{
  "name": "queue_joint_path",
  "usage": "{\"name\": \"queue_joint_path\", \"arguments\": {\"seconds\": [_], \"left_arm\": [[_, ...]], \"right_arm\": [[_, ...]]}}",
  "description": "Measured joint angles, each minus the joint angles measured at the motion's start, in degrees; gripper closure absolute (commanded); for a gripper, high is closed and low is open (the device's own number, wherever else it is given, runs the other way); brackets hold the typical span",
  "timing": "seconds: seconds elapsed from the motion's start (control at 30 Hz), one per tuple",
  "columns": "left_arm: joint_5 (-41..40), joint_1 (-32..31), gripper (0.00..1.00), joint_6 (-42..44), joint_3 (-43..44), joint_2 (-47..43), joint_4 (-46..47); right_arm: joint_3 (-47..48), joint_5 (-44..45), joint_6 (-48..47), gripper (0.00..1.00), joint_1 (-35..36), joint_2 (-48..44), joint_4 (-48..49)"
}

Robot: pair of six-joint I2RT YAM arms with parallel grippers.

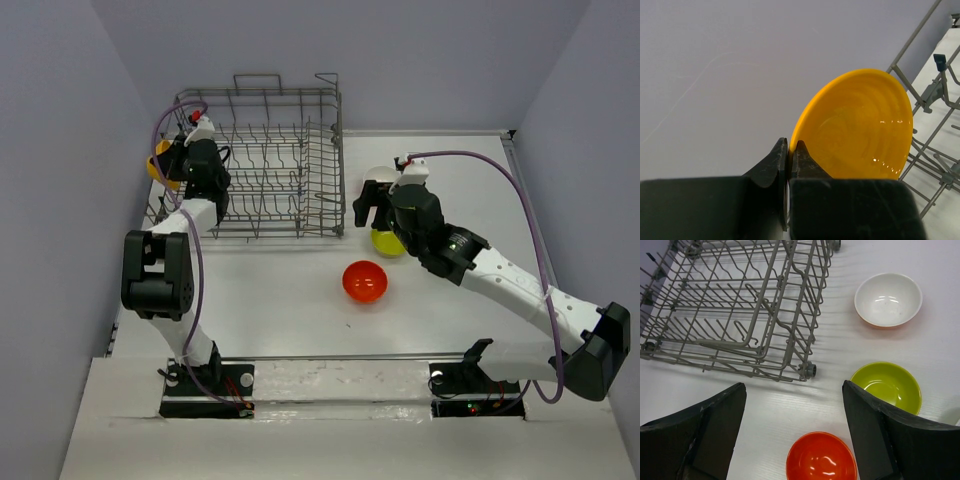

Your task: Load the bowls into the dish rack

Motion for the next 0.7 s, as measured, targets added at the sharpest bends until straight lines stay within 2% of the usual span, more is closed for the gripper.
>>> {"name": "queue_joint_path", "arguments": {"seconds": [0.7], "left_arm": [[1.0, -2.1, 1.0, 6.1, -2.9, 2.9, 6.4]], "right_arm": [[-0.9, 0.1, 0.0, 0.16, 0.0, -1.7, 0.5]]}}
